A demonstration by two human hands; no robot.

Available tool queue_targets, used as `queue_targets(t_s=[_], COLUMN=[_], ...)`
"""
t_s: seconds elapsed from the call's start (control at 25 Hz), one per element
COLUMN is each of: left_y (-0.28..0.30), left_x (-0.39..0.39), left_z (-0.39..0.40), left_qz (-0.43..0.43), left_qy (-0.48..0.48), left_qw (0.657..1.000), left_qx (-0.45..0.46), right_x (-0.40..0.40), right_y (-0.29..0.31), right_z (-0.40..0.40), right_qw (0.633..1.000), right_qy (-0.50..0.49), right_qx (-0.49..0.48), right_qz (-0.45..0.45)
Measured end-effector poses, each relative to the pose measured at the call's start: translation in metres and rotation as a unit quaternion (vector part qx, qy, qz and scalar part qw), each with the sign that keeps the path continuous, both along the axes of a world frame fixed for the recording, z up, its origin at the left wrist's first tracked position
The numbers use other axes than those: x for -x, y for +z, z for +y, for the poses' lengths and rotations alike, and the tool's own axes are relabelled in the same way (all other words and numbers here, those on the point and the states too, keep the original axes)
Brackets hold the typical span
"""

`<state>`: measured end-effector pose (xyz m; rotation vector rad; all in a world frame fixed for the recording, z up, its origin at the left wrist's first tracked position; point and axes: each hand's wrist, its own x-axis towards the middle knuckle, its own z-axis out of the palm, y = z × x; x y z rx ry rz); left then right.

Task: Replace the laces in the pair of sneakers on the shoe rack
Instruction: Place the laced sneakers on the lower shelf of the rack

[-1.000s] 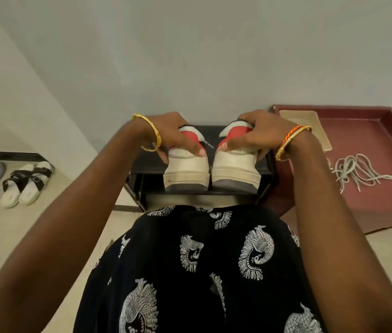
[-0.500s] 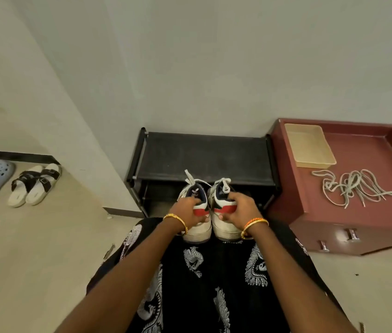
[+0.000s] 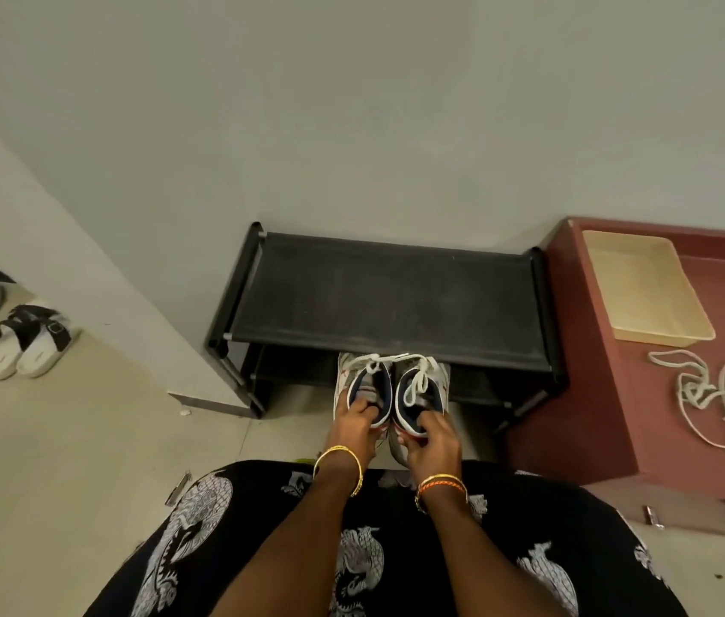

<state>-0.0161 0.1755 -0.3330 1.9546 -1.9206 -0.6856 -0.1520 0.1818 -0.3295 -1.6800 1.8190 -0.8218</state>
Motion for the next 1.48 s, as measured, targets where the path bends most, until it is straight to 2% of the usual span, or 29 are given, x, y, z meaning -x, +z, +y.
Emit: queue_targets(t_s=[0.24, 0.44, 0.76, 0.96, 1.04, 1.16, 1.32, 1.48], left_y=[-0.035, -0.034, -0.033, -0.043, -0.045, -0.033, -0.003, 0.043], left_x=[-0.002, -0.001, -0.002, -0.004, -0.007, -0.003, 0.002, -0.002], left_z=[-0.024, -0.043, -0.055, -0.051, -0.049, -0.047, -0.032, -0.028], left_qz=[-0.002, 0.010, -0.033, -0.005, -0.011, -0.027, -0.031, -0.025], left_qy=[0.022, 0.039, 0.016, 0.034, 0.049, 0.098, 0.113, 0.152], left_qw=[0.996, 0.995, 0.993, 0.992, 0.993, 0.995, 0.992, 0.974], left_qx=[0.087, 0.091, 0.114, 0.124, 0.104, 0.019, -0.055, -0.163], right_x=[-0.002, -0.004, -0.009, -0.012, -0.015, -0.017, -0.022, -0.029], right_y=[-0.045, -0.049, -0.056, -0.051, -0.047, -0.038, -0.005, 0.032], right_z=[-0.028, -0.055, -0.062, -0.060, -0.057, -0.053, -0.037, -0.035], right_qw=[0.999, 0.998, 0.999, 0.998, 0.998, 0.996, 0.993, 0.995], right_qy=[0.012, -0.007, -0.033, -0.064, -0.066, -0.070, -0.062, 0.048], right_qx=[0.046, 0.055, 0.035, 0.014, 0.012, 0.024, -0.023, -0.028], right_qz=[0.007, 0.009, 0.002, 0.010, 0.018, 0.057, 0.096, 0.089])
